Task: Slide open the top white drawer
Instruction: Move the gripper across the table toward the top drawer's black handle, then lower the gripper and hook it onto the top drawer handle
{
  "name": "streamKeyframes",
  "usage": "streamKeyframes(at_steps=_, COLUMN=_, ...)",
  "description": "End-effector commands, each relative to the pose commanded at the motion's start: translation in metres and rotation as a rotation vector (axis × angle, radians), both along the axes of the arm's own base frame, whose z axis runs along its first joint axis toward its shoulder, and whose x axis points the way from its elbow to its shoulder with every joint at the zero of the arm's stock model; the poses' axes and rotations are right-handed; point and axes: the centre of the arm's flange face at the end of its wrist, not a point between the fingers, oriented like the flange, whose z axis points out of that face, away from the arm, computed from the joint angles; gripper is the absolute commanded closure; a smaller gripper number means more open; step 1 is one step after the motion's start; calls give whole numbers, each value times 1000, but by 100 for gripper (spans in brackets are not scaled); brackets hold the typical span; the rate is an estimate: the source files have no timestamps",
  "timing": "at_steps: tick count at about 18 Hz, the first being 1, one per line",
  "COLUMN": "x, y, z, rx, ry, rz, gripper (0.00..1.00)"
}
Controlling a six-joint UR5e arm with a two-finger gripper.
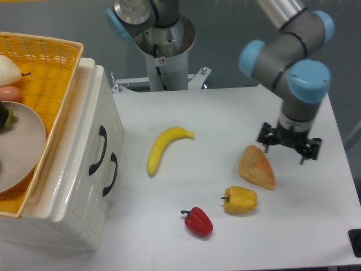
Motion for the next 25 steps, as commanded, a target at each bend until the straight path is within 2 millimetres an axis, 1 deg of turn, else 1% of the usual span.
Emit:
streamKeyframes(at_steps=2, x=20, y=18, z=11, rx=65, ry=-38, rz=60, gripper=0)
streamKeyframes(at_steps=4, x=45, y=33, z=28, rx=125, ry=-90, rz=70, gripper=0)
streamKeyframes(at_steps=9, x=109, y=53, z=63, rx=148, ry=-179, rz=69, gripper=0)
streamKeyframes(at_steps=11, x=132, y=65, z=66, rx=133, ry=-202, rz=83, gripper=0)
streamKeyframes(at_steps=13, x=158, y=82, z=65, rx=122, ry=-215, rz=76, gripper=0)
streamKeyframes(at_steps=15, x=170, y=92, z=63, rx=116, ry=-227, rz=104, gripper=0)
streamKeyframes(at_steps=18, x=202, y=112, z=58, rx=98, ry=-253, rz=154, gripper=0)
streamKeyframes(at_steps=21, x=214, y=121, z=55, rx=107, ry=-291, rz=178, gripper=0)
streamKeyframes(at_steps=25, x=220, y=125, z=55, rx=125, ry=-333, rz=211, gripper=0)
